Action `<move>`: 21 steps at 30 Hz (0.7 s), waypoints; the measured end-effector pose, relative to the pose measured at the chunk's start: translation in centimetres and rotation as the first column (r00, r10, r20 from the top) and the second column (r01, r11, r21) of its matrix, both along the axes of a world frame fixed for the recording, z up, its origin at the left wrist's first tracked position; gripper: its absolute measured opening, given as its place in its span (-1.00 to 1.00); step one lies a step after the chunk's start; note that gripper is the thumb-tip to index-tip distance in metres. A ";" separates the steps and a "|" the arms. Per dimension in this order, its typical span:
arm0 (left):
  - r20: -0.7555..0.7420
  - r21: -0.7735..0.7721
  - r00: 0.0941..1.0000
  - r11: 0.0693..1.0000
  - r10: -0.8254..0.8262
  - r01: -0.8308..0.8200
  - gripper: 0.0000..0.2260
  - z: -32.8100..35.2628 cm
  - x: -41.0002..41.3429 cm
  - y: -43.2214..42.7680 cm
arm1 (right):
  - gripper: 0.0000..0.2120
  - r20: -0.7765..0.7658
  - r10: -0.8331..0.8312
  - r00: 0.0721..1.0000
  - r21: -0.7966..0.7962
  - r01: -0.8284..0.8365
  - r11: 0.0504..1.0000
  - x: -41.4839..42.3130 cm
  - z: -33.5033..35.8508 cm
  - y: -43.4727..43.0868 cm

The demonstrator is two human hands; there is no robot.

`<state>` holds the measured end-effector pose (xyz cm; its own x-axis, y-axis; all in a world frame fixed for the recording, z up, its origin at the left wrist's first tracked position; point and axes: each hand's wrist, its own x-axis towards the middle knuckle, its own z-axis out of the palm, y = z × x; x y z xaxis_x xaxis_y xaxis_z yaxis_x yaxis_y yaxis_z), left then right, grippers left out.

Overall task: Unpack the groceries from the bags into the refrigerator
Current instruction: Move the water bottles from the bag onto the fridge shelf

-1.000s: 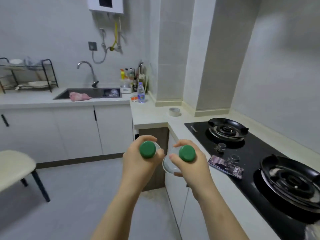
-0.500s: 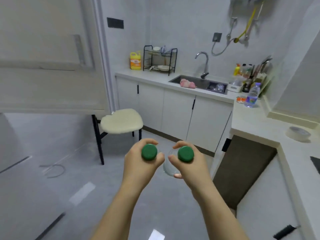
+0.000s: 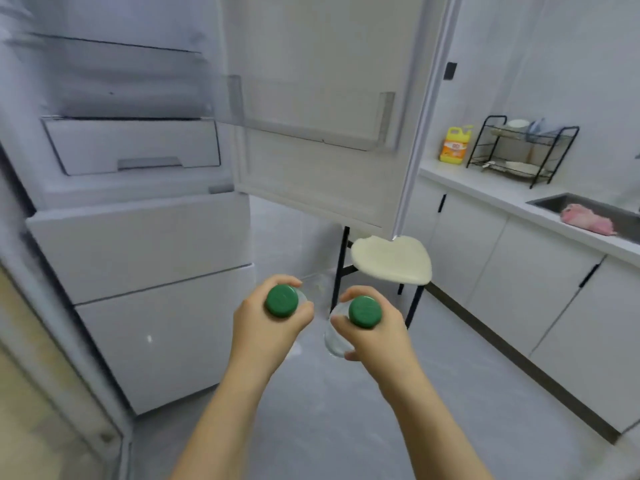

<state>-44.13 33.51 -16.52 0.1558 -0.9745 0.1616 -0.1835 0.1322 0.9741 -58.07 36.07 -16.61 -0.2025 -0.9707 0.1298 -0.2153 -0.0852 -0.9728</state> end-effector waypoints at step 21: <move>-0.073 -0.463 0.941 0.825 0.330 -0.324 -0.78 9.4 21.3 -13.1 | -0.79 0.079 0.300 0.951 -0.483 -0.226 0.846 20.9 8.1 -19.2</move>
